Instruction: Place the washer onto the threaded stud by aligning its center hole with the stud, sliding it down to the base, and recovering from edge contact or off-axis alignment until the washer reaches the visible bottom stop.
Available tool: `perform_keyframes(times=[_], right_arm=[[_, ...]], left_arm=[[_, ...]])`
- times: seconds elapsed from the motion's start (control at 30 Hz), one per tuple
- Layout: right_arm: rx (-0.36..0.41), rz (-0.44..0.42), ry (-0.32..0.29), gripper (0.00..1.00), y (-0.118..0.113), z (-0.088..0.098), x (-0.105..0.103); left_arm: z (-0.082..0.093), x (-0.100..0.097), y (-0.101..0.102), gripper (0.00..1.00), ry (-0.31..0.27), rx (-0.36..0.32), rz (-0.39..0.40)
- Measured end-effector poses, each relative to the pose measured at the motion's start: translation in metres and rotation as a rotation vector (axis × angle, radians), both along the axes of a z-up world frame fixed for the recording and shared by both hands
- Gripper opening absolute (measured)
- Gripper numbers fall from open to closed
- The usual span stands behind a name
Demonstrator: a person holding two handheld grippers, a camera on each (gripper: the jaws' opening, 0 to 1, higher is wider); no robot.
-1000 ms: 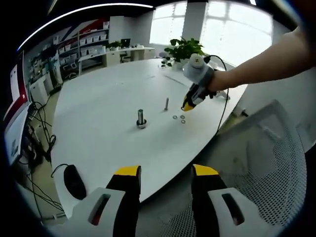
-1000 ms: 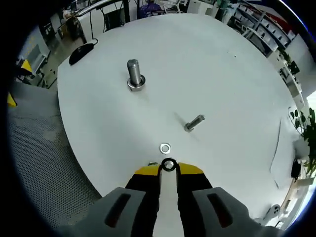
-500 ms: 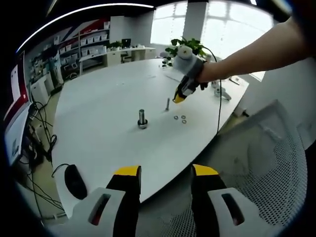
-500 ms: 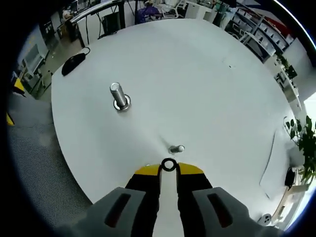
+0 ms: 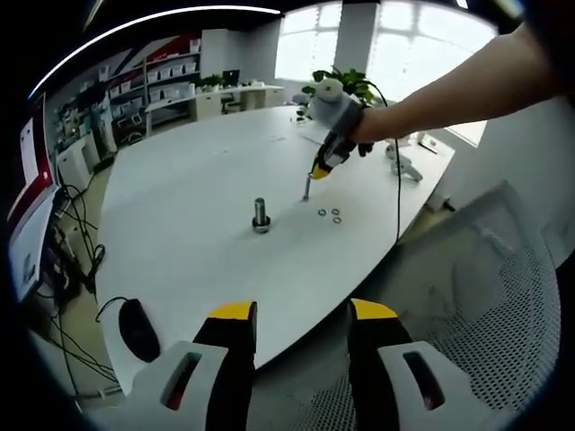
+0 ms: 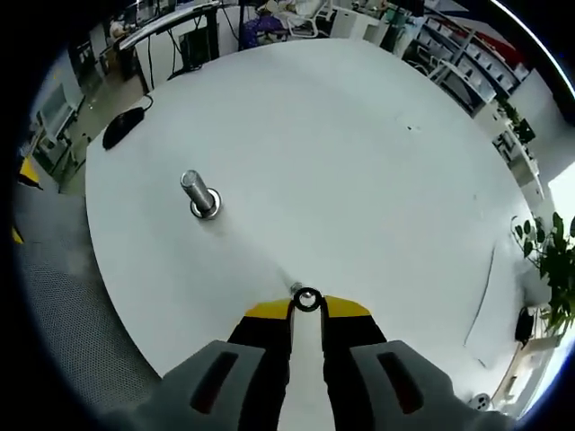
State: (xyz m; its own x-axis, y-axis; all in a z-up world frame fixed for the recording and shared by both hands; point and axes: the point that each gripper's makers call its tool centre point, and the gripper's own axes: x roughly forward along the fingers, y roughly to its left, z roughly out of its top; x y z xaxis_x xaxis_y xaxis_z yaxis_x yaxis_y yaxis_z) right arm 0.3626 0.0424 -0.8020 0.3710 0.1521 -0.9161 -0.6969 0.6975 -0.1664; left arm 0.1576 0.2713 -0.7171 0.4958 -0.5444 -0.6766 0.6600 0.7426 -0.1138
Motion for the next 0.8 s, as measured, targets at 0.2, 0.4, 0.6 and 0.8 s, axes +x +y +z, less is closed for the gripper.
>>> perform_keyframes(times=[0.2,0.4,0.6,0.8], right_arm=[[-0.011,-0.012,0.004,0.14,-0.003,-0.003,0.005],[-0.013,0.002,0.012,0.14,0.000,-0.005,0.004],[-0.019,0.004,0.018,0.14,-0.001,-0.009,0.005],[-0.023,0.008,0.028,0.14,0.000,-0.015,0.005]], left_arm=[[-0.001,0.000,0.000,0.38,0.003,0.002,0.000],[-0.001,0.001,0.001,0.38,0.001,0.004,0.006],[-0.001,0.001,0.002,0.38,0.001,0.007,0.008],[-0.001,0.002,0.002,0.38,0.000,0.008,0.012]])
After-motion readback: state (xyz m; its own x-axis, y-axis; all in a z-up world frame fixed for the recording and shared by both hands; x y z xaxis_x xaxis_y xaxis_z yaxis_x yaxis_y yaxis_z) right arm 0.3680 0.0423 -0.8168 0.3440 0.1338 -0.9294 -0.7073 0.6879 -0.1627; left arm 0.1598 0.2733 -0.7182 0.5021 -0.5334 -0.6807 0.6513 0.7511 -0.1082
